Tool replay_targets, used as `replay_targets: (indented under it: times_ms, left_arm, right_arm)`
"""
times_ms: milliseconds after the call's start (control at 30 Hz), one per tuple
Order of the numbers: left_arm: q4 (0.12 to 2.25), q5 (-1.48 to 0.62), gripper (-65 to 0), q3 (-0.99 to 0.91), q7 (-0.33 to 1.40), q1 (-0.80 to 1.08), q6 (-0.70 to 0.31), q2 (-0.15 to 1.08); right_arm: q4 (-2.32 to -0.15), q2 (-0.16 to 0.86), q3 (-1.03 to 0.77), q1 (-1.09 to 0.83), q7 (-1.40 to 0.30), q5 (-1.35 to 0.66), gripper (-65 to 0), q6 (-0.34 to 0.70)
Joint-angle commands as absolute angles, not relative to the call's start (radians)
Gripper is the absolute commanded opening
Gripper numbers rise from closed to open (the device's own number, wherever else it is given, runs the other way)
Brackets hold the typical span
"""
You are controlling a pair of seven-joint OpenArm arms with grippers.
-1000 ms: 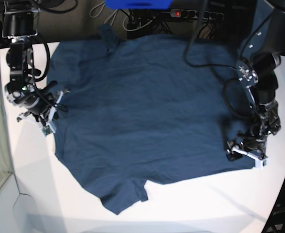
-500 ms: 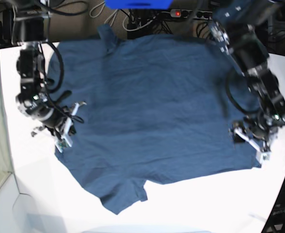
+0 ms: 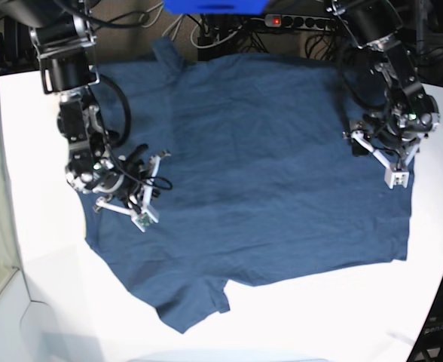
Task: Layout the t-shirt on the table in an organized manner, then fold the t-shirt properly
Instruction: 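Regrasp the shirt edges with both grippers and drag them toward the robot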
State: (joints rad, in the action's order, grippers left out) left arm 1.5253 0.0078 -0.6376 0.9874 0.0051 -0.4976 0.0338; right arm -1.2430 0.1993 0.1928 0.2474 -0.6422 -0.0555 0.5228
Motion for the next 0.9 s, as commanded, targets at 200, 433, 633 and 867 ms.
replay_targets:
  times_ms: [200, 433, 633, 867]
  left_arm:
    - [1.337, -0.001, -21.7, -0.633, 0.837, -0.088, -0.496, 0.044]
    - [1.038, 0.007, -21.7, -0.63, 0.728, -0.315, -0.486, 0.076]
    - [0.826, 0.007, -21.7, -0.63, 0.648, -0.521, -0.484, 0.096]
    - [1.018, 0.002, -21.7, -0.63, 0.842, -0.515, -0.495, 0.09]
  right_arm:
    - [-1.092, 0.248, 0.186, 0.326, -0.549, -0.058, -64.7, 0.513]
    - [-0.918, 0.303, 0.185, 0.418, -0.46, -0.058, -64.7, 0.512]
    - [-0.84, 0.332, 0.173, 0.493, -0.395, -0.058, -64.7, 0.51]
    - [-0.99, 0.371, 0.059, 0.487, -0.464, -0.064, -64.7, 0.518]
